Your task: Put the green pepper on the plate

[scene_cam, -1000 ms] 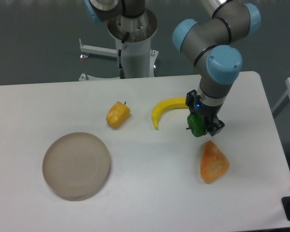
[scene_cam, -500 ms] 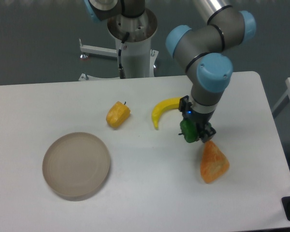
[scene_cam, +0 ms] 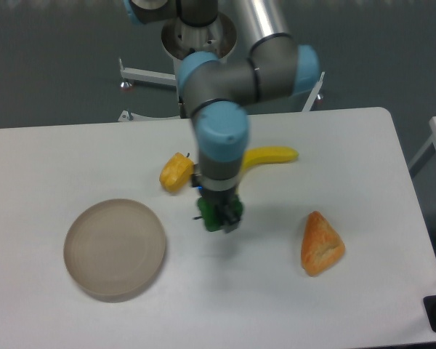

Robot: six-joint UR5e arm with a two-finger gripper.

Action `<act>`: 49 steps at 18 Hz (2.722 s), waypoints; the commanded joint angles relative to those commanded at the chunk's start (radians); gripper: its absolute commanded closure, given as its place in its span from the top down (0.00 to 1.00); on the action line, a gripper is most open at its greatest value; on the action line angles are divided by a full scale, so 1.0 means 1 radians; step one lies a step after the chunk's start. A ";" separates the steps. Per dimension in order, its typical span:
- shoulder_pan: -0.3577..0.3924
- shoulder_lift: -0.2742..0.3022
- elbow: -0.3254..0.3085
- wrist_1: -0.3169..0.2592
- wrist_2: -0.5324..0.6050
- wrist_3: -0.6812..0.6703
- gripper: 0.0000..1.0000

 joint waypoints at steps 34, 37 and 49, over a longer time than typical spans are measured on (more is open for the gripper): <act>0.272 0.098 -0.050 0.035 0.009 0.166 1.00; 0.317 0.103 -0.100 0.035 0.078 0.289 1.00; 0.371 0.095 -0.087 0.044 0.103 0.411 1.00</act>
